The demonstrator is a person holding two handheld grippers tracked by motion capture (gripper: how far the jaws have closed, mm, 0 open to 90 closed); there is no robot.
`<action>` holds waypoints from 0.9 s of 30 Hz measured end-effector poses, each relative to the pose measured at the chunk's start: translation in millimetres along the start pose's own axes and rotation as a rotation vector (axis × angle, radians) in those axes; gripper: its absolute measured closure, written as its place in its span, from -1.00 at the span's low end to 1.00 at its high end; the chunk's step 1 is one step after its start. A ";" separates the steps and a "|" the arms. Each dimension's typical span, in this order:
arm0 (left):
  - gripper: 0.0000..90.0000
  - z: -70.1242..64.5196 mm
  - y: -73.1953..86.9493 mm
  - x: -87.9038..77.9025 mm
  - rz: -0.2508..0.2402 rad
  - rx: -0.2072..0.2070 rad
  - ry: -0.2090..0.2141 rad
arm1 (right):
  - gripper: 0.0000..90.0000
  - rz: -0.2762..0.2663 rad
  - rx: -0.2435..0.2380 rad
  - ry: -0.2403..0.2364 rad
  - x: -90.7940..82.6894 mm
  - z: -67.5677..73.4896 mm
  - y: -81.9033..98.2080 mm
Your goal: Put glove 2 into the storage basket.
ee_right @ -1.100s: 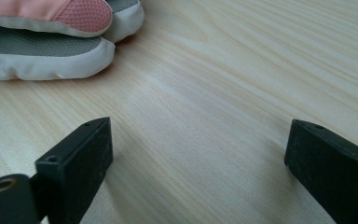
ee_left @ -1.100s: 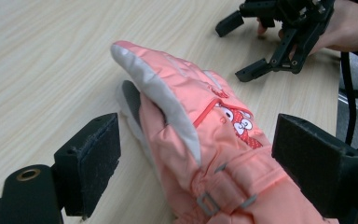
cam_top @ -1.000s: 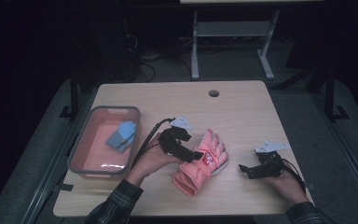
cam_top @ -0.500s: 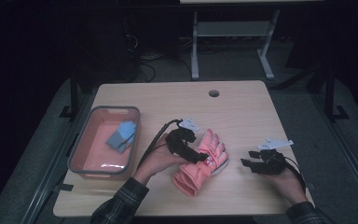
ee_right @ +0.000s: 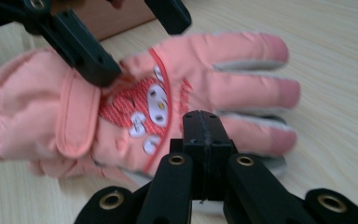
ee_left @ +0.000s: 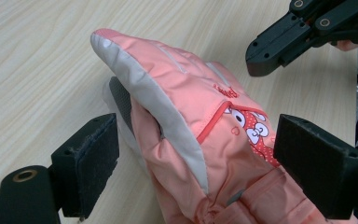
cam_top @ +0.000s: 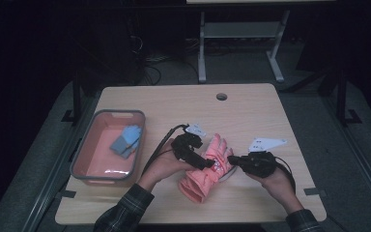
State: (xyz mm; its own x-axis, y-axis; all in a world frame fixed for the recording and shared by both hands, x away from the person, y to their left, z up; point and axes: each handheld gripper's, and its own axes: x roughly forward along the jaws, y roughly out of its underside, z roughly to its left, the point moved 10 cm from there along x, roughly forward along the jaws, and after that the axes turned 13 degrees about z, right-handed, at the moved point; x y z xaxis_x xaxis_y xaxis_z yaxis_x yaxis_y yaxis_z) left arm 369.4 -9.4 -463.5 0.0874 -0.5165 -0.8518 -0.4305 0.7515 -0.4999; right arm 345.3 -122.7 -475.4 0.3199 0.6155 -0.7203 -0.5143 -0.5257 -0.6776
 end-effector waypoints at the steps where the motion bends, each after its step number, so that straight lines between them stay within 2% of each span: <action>1: -0.70 0.3 0.4 0.3 0.001 -0.001 0.000 | 1.00 -0.001 0.000 -0.003 2.2 1.6 -2.6; 4: -0.70 0.9 1.9 1.8 0.008 -0.004 -0.002 | 1.00 0.005 -0.003 -0.018 10.5 5.4 -6.4; 8: -0.70 1.2 4.5 4.3 0.020 -0.006 0.003 | 1.00 0.057 -0.016 -0.015 24.6 7.0 -1.6; 11: -0.70 0.8 4.7 6.6 0.021 -0.010 0.007 | 1.00 0.099 -0.004 -0.013 34.6 6.7 5.7; 14: -0.70 0.7 4.9 8.3 0.024 -0.012 0.009 | 1.00 0.117 0.002 -0.020 38.2 6.3 8.4; 15: -0.70 1.5 6.1 10.5 0.040 -0.003 0.009 | 1.00 0.118 -0.005 -0.018 39.0 5.8 9.1; 17: -0.70 1.1 5.1 15.3 0.039 -0.015 0.013 | 1.00 0.128 -0.007 -0.016 41.4 5.4 11.6; 19: -0.71 2.7 6.6 21.0 0.063 -0.001 0.011 | 1.00 0.139 0.003 -0.019 43.3 6.3 13.4; 20: -0.71 2.0 6.5 24.4 0.064 -0.017 0.014 | 1.00 0.142 0.003 -0.017 43.9 6.1 13.7; 24: -0.71 5.1 11.2 36.0 0.094 -0.026 0.026 | 1.00 0.144 -0.009 -0.007 45.2 6.3 14.8; 27: -0.72 7.2 14.4 45.5 0.096 -0.063 0.061 | 1.00 0.150 -0.016 0.003 46.1 6.8 15.7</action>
State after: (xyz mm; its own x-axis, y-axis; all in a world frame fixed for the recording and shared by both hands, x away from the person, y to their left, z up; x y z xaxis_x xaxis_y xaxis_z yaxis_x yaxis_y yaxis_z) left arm 373.7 -19.2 -510.6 -0.0105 -0.4688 -0.8833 -0.4898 0.7725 -0.4042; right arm 346.6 -98.6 -518.2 0.2423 0.5275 -0.8142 -0.5435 -0.6214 -0.5643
